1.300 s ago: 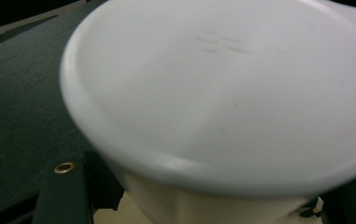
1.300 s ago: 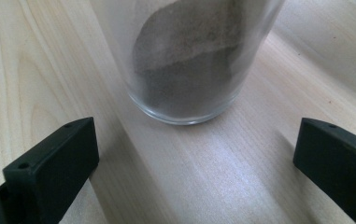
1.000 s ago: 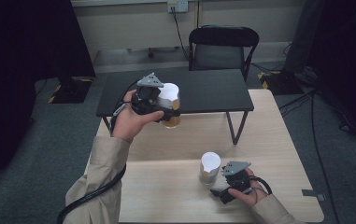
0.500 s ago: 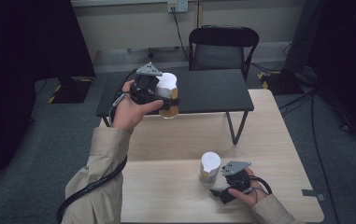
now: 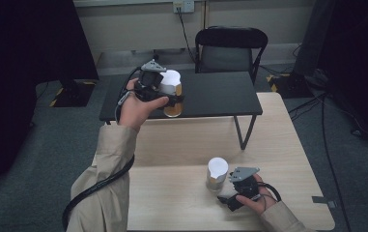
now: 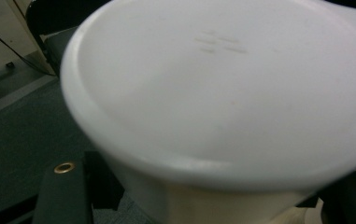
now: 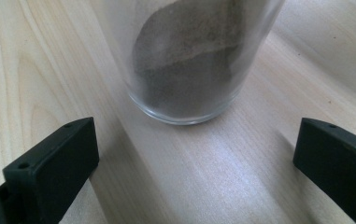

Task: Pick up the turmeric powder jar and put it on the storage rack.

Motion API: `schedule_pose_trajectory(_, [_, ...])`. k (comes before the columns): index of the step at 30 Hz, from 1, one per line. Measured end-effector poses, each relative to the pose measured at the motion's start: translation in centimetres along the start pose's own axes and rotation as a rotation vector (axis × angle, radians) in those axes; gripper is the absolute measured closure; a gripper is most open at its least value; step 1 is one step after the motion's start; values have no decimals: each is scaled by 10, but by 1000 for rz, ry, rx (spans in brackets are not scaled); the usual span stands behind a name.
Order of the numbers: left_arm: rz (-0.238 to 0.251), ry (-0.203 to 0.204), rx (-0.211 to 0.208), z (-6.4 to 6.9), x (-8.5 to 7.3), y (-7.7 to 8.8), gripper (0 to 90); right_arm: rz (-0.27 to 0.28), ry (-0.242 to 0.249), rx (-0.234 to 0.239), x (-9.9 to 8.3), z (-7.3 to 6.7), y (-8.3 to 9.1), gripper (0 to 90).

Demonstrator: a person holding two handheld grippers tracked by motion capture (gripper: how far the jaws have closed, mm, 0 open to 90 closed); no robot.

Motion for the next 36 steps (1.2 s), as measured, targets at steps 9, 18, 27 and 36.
schedule_pose_trajectory(9, [-7, 16, 31, -7, 2, -7, 304, 0, 0, 0, 0, 0, 0, 0])
schedule_pose_trajectory(18, [-2, 24, 55, -8, 3, -9, 304, 0, 0, 0, 0, 0, 0, 0])
schedule_pose_trajectory(27, [4, 24, 55, -9, 2, -11, 304, 0, 0, 0, 0, 0, 0, 0])
schedule_pose_trajectory(36, [9, 11, 64, -7, 2, -11, 297, 0, 0, 0, 0, 0, 0, 0])
Point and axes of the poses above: each handheld gripper's, and its own axes: y roughly backward along the jaws, x roughly out of its top, z roughly to its right, the point moved 5 cm from there along -y, roughly forward along the jaws, and after that the axes turned 13 degrees about y, right-handed, at the moved point
